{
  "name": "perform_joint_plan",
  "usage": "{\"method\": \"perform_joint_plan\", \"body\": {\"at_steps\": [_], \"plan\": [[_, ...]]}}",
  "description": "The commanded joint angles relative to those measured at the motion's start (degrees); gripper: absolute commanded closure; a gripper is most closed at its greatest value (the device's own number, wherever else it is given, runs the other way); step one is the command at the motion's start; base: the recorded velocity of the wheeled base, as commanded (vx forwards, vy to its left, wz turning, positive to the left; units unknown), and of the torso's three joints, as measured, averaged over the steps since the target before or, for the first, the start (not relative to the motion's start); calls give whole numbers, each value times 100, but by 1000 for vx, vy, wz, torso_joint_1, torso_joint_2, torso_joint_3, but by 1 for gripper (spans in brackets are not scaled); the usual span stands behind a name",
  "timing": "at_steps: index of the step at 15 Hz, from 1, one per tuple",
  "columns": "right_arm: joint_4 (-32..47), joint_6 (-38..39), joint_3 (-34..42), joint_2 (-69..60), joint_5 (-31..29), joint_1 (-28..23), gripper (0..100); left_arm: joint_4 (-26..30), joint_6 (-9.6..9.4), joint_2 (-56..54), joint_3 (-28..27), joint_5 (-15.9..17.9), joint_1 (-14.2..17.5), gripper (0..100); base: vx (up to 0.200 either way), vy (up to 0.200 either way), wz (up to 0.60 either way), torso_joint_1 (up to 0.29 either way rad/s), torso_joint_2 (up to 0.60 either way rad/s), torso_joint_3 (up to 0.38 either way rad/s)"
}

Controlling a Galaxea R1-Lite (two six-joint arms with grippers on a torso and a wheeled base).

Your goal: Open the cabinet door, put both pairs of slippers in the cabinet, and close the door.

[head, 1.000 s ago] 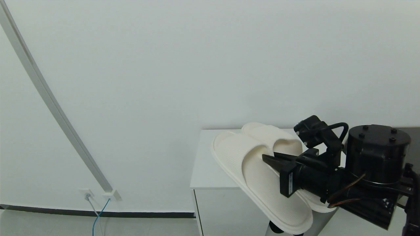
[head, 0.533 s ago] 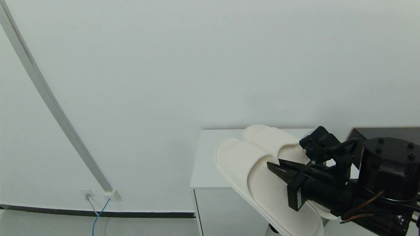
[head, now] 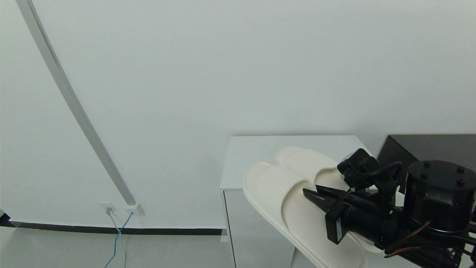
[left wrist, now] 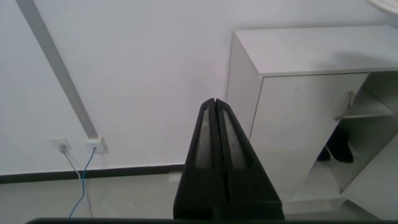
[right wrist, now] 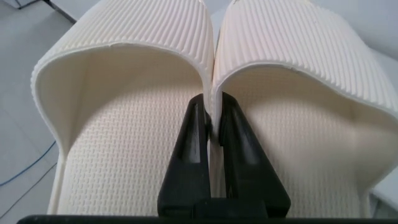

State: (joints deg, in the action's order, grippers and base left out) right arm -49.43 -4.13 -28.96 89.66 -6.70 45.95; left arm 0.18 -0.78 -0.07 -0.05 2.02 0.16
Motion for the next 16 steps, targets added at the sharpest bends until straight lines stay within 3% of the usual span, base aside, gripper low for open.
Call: {"method": "perform_joint_plan", "body": {"at_steps": [1,11,16], "plan": [[-14,0,40,51,3,2,100,-1,-1,7,5,0,2,100,0,0,0,0,0,0],[-23,9,119,166,3,2,100,-1,-1,7,5,0,2,100,0,0,0,0,0,0],[-23,0,137,139,-6,11,100,-1,8,7,5,-9,2,100,0,-200,0,1,4,4]]}}
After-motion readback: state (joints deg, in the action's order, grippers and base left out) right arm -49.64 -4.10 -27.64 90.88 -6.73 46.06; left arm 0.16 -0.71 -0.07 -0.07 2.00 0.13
